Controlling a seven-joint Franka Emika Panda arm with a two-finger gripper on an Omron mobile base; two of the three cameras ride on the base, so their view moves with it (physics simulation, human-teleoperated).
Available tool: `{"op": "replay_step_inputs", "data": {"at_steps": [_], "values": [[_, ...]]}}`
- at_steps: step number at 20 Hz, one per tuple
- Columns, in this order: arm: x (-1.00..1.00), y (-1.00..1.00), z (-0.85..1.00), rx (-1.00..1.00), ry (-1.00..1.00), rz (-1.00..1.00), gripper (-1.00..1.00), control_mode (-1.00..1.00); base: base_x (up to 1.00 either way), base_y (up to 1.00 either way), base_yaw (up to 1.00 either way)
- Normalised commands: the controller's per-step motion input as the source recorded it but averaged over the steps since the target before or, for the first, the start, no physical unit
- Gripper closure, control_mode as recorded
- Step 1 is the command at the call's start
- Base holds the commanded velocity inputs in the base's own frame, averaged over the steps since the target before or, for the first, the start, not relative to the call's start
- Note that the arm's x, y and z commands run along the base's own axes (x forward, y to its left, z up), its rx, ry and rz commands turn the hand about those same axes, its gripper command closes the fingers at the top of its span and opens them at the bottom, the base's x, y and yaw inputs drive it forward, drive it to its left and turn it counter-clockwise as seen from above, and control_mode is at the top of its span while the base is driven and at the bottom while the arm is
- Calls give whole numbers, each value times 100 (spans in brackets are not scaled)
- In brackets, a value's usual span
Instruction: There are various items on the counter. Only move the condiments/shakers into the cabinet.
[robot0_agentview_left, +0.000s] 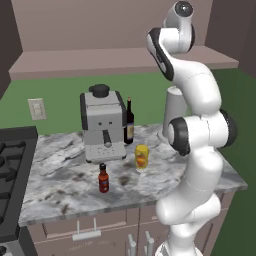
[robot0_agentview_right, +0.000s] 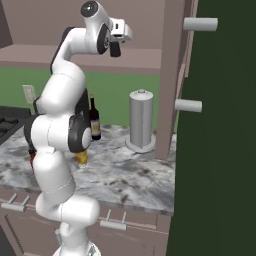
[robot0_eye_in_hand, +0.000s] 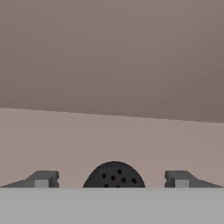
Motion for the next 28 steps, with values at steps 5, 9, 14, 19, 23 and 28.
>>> {"op": "replay_step_inputs", "data": {"at_steps": [5, 9, 14, 19, 23, 28], "values": [[30, 0, 0, -7, -1, -6, -100, -100, 0, 0, 0], [-3, 0, 0, 0, -1, 0, -100, -100, 0, 0, 0], [-97, 0, 0, -3, -37, -5, -100, -100, 0, 0, 0], [-100, 0, -44, -11, -43, -1, -100, -100, 0, 0, 0], [-100, 0, -97, -7, -32, 0, -100, -100, 0, 0, 0], [-100, 0, -100, -1, -14, 0, -100, -100, 0, 0, 0]]}}
